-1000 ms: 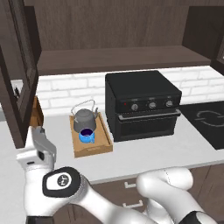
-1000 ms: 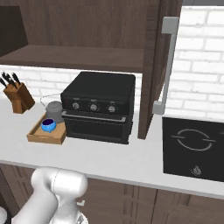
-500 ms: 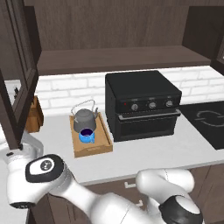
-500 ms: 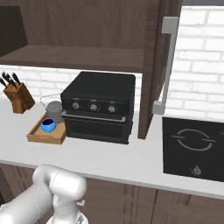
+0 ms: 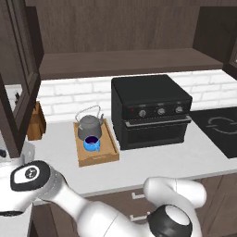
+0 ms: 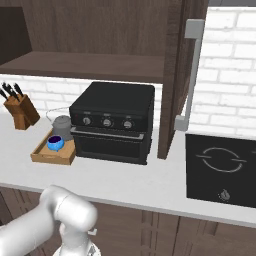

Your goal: Pick the kettle from the counter and place it on the tray. Then pick the mug from the cabinet and place it on the tray. Then close the cabinet doors.

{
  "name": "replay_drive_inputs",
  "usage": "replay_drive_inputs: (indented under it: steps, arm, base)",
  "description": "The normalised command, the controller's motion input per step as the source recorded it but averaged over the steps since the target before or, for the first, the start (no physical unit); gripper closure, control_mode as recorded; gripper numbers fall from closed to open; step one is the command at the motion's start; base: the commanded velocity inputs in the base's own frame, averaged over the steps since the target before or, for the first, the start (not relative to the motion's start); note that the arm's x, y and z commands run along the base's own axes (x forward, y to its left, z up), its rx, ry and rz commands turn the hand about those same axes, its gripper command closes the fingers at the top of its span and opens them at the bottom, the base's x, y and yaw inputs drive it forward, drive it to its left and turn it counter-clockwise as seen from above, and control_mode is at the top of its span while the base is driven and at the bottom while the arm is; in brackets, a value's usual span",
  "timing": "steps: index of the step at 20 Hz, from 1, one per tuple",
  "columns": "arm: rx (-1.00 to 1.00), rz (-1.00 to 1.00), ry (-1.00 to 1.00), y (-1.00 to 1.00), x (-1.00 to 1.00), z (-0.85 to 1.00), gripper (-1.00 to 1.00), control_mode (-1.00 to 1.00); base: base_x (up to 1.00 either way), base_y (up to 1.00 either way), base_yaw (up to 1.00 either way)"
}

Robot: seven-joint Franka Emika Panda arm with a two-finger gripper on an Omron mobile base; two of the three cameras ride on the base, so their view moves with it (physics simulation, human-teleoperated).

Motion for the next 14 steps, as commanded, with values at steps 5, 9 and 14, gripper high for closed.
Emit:
replay_drive_inputs:
  steps: [5,9,14]
  arm:
    - [-0.03,0.00,-0.34,0.01,0.01,0.00,1.00,-1.00]
    - [0.00,0.00,-0.30,0.00,0.00,0.16,1.00,-1.00]
    - [0.01,0.00,-0.13,0.00,0.00,0.46,1.00,-1.00]
  base:
    - [0.00,0.00,0.00]
    - [0.00,0.00,0.00]
    - [0.00,0.00,0.00]
